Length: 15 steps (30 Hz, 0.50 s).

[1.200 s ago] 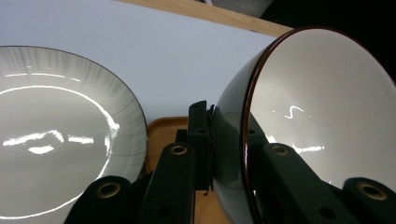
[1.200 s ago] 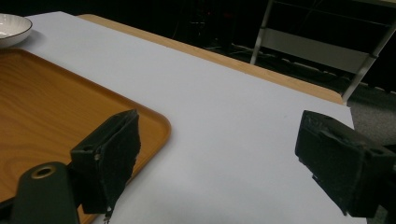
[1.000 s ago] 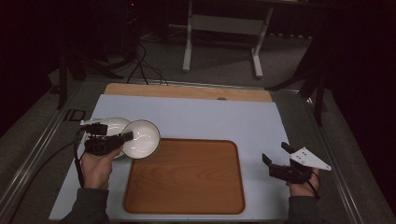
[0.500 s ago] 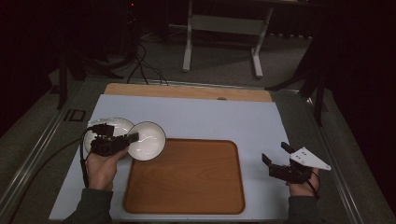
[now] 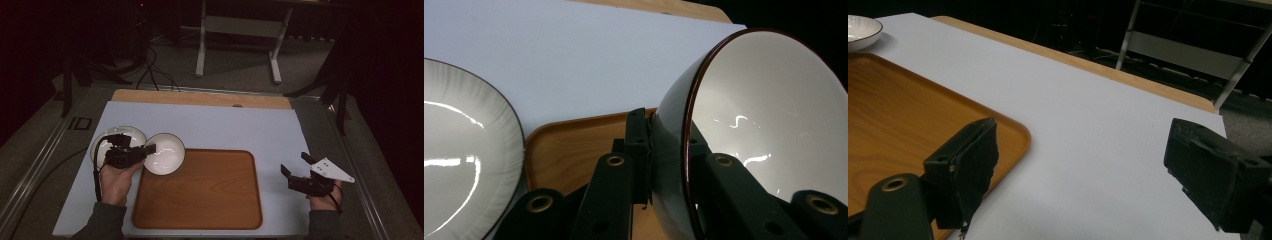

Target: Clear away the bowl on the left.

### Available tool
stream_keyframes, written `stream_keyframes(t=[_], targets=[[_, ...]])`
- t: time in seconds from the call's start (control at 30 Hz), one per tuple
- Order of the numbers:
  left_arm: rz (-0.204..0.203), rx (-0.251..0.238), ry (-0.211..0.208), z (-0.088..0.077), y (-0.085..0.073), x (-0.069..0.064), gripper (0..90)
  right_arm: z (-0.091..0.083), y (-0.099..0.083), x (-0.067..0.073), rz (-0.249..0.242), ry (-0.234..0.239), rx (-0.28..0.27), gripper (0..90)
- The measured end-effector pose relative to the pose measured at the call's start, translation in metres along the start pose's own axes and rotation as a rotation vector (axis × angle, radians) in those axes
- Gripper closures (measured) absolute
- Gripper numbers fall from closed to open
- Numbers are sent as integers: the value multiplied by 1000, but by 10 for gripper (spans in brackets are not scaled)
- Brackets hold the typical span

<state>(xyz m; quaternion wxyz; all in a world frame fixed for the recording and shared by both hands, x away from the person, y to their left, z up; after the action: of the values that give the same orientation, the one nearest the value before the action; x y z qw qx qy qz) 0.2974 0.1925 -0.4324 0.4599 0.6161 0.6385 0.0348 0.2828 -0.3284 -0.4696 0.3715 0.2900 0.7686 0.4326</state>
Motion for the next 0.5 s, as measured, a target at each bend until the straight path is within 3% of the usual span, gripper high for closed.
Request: stream_keyframes(t=[0.5], targets=[[33, 22, -6, 10, -5, -12, 816, 0, 0, 0, -2, 0, 1, 137]])
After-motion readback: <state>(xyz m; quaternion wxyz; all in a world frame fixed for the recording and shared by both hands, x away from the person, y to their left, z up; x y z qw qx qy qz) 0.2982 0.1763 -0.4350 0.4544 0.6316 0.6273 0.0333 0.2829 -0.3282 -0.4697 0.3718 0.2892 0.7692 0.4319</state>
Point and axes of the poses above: each handheld gripper's, and its own axes: z roughly forward along the jaws, y roughly out of its top, x roughly to its left, the point moved 1 cm from there along z, roughly forward along the jaws, and after that the axes turned 13 degrees about -z, right-handed, at the moved point
